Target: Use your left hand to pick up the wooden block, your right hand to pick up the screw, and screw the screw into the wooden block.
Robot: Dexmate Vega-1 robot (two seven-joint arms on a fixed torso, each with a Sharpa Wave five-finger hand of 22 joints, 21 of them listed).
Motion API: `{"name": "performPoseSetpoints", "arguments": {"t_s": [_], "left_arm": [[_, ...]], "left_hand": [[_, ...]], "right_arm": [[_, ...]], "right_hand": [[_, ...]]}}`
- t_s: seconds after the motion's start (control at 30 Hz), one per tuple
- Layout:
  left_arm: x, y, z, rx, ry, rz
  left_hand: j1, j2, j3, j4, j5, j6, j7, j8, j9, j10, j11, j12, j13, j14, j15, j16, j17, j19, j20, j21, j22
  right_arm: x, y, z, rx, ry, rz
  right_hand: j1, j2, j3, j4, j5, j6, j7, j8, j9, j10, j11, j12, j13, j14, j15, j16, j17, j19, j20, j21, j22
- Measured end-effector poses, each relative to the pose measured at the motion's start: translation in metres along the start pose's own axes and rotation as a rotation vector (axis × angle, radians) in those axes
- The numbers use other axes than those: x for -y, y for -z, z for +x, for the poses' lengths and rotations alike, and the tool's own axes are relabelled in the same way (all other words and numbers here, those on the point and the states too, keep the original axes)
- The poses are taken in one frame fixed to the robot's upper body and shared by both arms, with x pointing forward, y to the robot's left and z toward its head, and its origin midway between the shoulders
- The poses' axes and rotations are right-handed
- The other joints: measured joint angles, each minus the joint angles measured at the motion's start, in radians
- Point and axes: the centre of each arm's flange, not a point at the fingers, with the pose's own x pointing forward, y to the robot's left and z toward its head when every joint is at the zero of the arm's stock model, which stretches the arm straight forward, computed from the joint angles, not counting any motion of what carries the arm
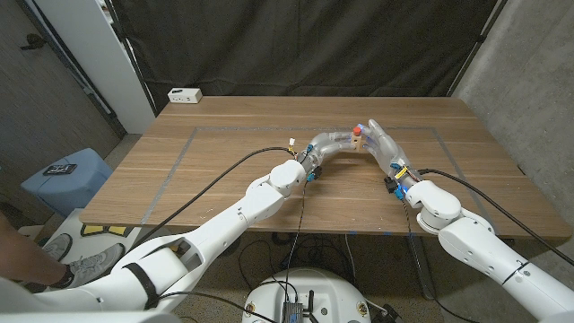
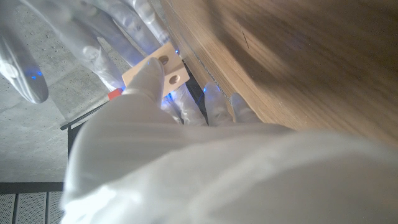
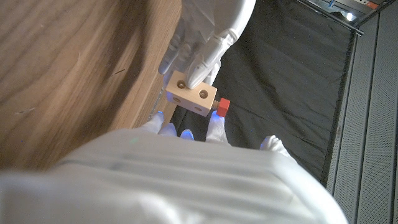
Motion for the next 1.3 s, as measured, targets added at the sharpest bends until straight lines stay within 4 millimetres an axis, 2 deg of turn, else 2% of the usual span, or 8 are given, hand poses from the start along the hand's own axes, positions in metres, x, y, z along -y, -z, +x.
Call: {"name": "performPoseSetpoints", "arguments": {"t_s": [1.3], "left_arm": [[0.004, 0.001, -0.005, -0.001, 0.001, -0.009]], "left_hand": [[0.000, 0.000, 0.002, 0.002, 0.005, 0.000, 0.000, 0.000, 0.000, 0.001, 0.000, 0.000, 0.001, 0.000, 0.000, 0.000, 0.000, 0.000, 0.000, 0.000, 0.000]], "right_arm": [[-0.007, -0.001, -0.017, -0.004, 0.001, -0.012]], "right_hand": [[-0.004, 0.004, 0.000, 0.000, 0.000, 0.014, -0.006, 0.003, -0.003, -0.002, -0.013, 0.004, 0.000, -0.004, -0.004, 0.000, -0.003, 0.000, 0.000, 0.000, 0.000]]}}
